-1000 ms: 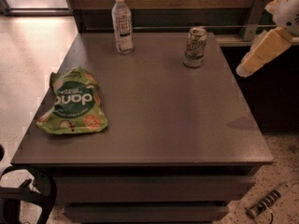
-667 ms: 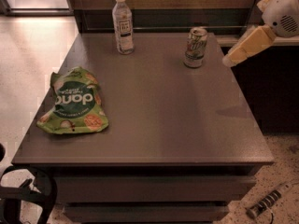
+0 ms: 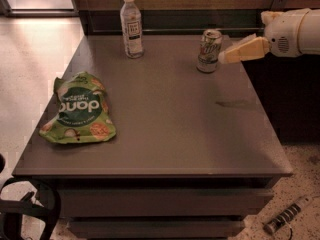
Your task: Knock 7up can over
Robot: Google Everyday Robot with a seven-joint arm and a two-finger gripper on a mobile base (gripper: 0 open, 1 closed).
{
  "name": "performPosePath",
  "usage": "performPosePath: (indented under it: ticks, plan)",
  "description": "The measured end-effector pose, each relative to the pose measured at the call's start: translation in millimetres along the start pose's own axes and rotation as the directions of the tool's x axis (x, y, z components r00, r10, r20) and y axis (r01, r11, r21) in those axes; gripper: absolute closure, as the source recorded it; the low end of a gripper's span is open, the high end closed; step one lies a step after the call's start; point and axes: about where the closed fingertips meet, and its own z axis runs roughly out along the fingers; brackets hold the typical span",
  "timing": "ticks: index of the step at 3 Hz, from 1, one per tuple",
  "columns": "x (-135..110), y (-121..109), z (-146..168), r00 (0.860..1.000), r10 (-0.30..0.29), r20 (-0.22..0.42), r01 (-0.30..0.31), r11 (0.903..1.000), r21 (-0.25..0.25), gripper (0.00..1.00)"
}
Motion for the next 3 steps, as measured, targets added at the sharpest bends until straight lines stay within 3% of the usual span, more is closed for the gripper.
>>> performPosePath:
  ticks: [1,3]
  plan:
    - [8.1,-4.2,15.5,0.993,0.071,0.097,-0.071,0.9975,-0.006,0.00]
    - [7.8,-3.3,22.7,0.993,0.072,0.098,-0.070,0.9972,-0.025,0.00]
